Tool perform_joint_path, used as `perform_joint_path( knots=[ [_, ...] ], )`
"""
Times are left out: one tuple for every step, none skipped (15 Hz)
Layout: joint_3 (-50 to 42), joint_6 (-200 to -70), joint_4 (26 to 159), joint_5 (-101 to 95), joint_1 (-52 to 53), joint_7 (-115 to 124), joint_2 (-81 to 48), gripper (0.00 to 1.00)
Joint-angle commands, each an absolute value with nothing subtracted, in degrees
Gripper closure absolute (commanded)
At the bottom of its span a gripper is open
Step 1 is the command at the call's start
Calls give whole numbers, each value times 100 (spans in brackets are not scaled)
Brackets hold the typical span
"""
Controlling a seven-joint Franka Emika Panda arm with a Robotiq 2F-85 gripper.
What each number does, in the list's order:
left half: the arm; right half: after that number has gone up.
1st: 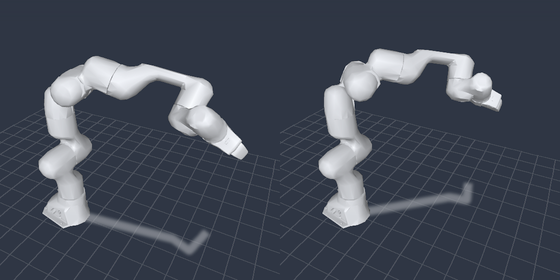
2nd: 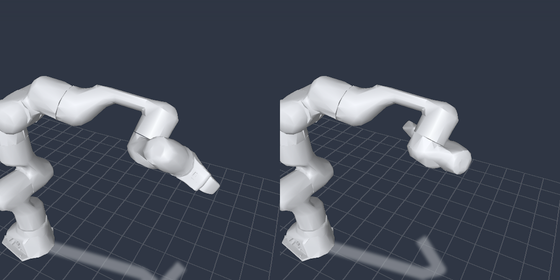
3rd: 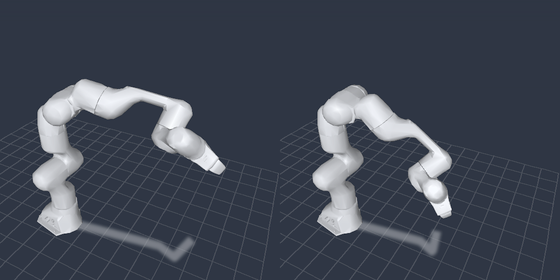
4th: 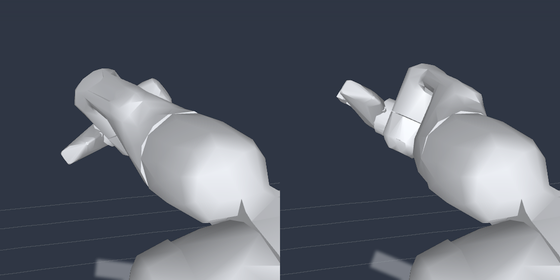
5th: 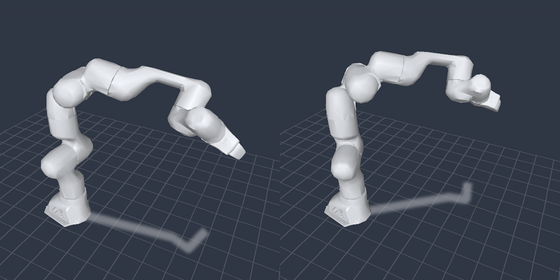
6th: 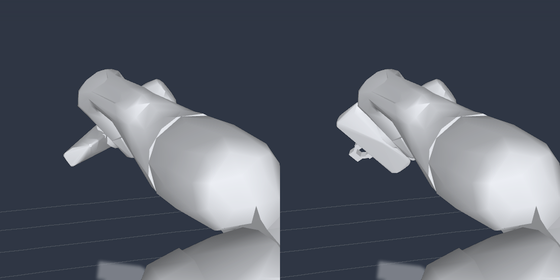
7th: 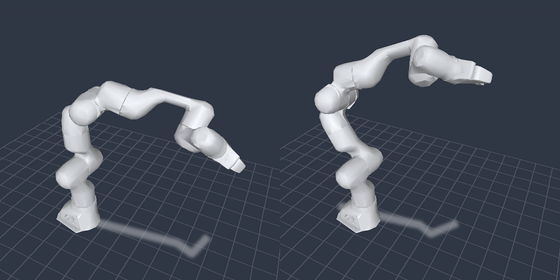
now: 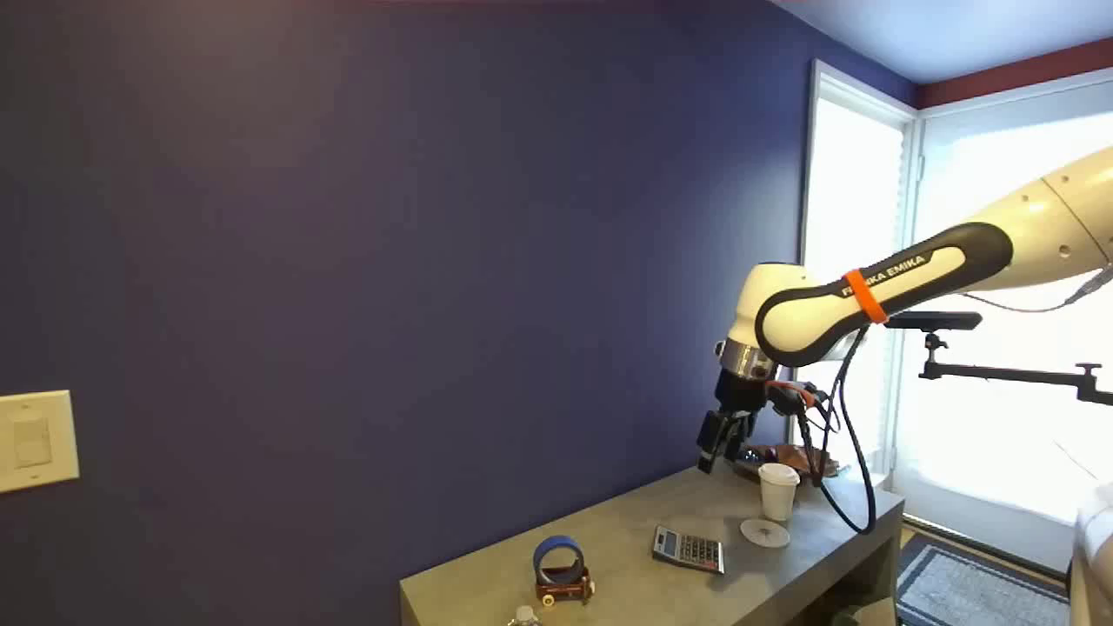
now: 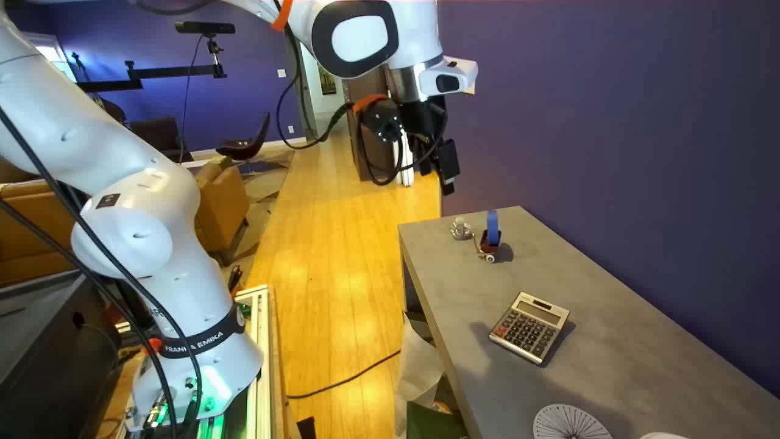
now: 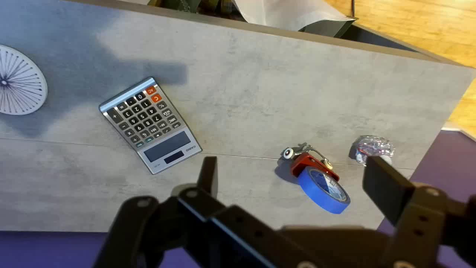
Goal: Push the equals to button on the calculator, push the number five button on the calculator
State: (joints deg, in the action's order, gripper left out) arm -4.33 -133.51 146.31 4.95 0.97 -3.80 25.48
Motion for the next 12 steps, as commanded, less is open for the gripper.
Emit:
perform_joint_path(
  knots=[
    [-393, -13333, 14621, 517, 54, -396, 2548, 0],
    [-393, -13333, 14621, 517, 54, -396, 2548, 0],
    [-393, -13333, 14620, 517, 54, -396, 2548, 0],
    [-393, -13333, 14620, 517, 54, -396, 2548, 0],
    [-393, -13333, 14620, 517, 54, -396, 2548, 0],
    [-393, -13333, 14620, 517, 54, -396, 2548, 0],
    [-393, -13333, 14620, 517, 54, -396, 2548, 0],
    [-393, -13333, 14621, 517, 54, -396, 2548, 0],
    [-443, -13491, 14541, 596, 36, -367, 2449, 0],
    [-493, -13545, 14458, 605, -13, -353, 2373, 0],
    [-561, -13590, 14367, 639, -51, -359, 2290, 0],
    [-643, -13694, 14255, 628, -137, -352, 2155, 0]
  ],
)
